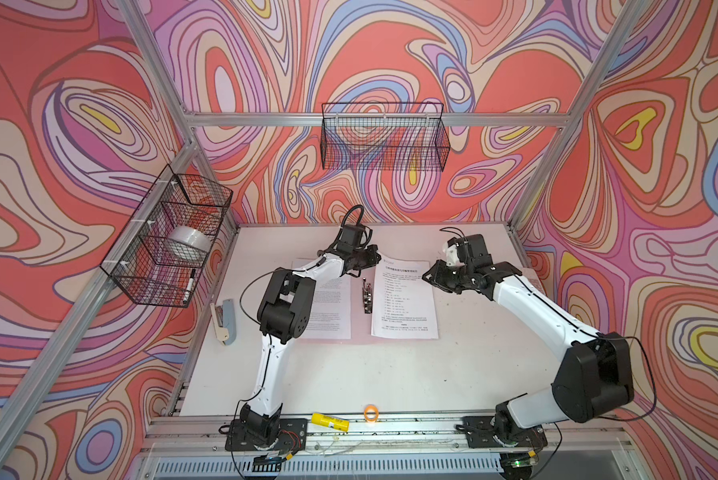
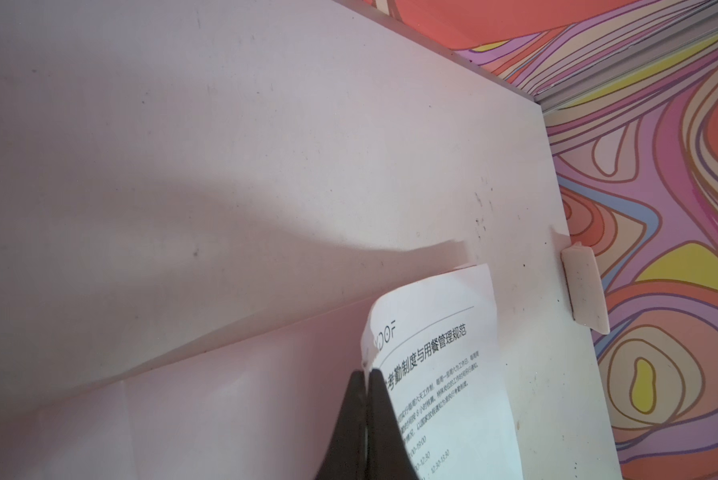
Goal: Put the files into the folder
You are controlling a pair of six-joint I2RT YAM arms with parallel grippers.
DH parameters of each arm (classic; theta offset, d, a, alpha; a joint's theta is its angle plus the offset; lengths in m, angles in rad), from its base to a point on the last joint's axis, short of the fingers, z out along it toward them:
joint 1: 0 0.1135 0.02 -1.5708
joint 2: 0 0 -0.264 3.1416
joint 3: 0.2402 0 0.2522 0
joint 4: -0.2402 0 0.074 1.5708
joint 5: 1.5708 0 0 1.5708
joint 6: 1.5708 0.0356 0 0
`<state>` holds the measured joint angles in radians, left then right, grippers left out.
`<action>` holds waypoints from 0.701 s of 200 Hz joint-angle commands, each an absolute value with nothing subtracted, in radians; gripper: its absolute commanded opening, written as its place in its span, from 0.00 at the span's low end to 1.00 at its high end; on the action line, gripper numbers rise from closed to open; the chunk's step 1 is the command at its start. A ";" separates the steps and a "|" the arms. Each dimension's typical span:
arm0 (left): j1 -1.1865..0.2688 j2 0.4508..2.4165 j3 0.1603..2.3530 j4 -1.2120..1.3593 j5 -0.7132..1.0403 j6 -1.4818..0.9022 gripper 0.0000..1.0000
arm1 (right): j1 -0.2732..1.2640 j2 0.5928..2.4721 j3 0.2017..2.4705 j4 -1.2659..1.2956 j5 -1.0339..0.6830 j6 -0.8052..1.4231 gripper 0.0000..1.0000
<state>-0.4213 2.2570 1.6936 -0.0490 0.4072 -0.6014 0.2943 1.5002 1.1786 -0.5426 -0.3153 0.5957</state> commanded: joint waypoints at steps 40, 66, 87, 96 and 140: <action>-0.410 2.314 1.727 -0.054 0.405 -0.632 0.00 | 0.337 1.541 1.215 -0.512 -0.270 0.618 0.27; -0.418 2.324 1.728 -0.067 0.352 -0.658 0.00 | 0.344 1.550 1.218 -0.507 -0.270 0.621 0.27; -0.422 2.340 1.738 -0.067 0.343 -0.680 0.00 | 0.347 1.557 1.221 -0.503 -0.271 0.621 0.27; -0.425 2.346 1.745 -0.078 0.326 -0.684 0.00 | 0.347 1.559 1.224 -0.502 -0.271 0.621 0.27; -0.428 2.360 1.758 -0.086 0.307 -0.710 0.00 | 0.347 1.569 1.227 -0.500 -0.275 0.619 0.27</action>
<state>-0.4248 2.3337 1.7245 -0.0689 0.3359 -0.6834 0.3416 1.5524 1.1992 -0.5106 -0.2836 0.6159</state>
